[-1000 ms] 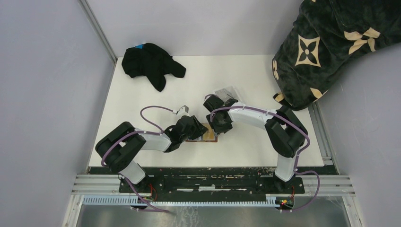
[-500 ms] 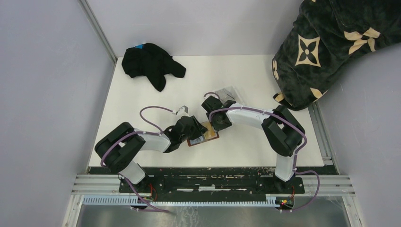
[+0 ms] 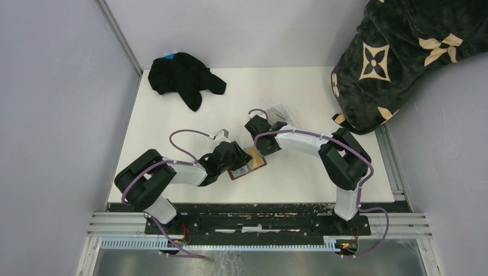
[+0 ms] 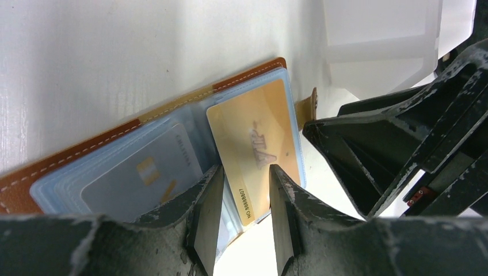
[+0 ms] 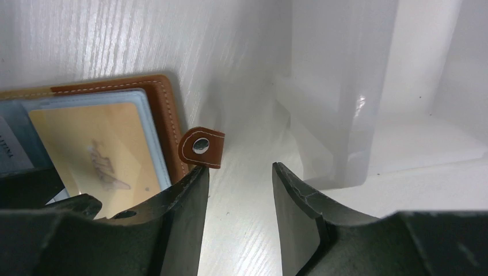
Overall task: Put the credit cards into the card holder
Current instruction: Insert the credit card into the card holder.
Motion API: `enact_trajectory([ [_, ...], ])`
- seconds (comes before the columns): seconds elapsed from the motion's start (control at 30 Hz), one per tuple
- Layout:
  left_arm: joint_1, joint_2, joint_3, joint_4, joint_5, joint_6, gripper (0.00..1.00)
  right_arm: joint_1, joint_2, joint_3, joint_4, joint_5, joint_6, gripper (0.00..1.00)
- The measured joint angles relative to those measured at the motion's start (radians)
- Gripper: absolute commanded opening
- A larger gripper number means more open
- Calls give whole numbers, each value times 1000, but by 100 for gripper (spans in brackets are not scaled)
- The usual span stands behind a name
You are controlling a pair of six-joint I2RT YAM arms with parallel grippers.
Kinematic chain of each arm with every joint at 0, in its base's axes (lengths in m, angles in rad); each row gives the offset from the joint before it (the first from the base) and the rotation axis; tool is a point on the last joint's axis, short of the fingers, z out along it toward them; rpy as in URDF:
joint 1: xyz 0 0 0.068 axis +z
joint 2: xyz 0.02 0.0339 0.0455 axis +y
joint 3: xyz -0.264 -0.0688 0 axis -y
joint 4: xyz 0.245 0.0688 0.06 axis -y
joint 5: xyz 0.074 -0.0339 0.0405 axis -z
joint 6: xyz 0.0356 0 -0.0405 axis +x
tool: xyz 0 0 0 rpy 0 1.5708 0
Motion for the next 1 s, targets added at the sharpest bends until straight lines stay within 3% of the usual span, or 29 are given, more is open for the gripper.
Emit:
enact_trajectory([
  [0.57, 0, -43, 17, -102, -26, 19, 46, -27, -23, 14, -7, 27, 2, 51],
  [1.0, 0, -39, 39, -145, -29, 42, 42, -116, -124, -92, 100, -353, 84, 52],
])
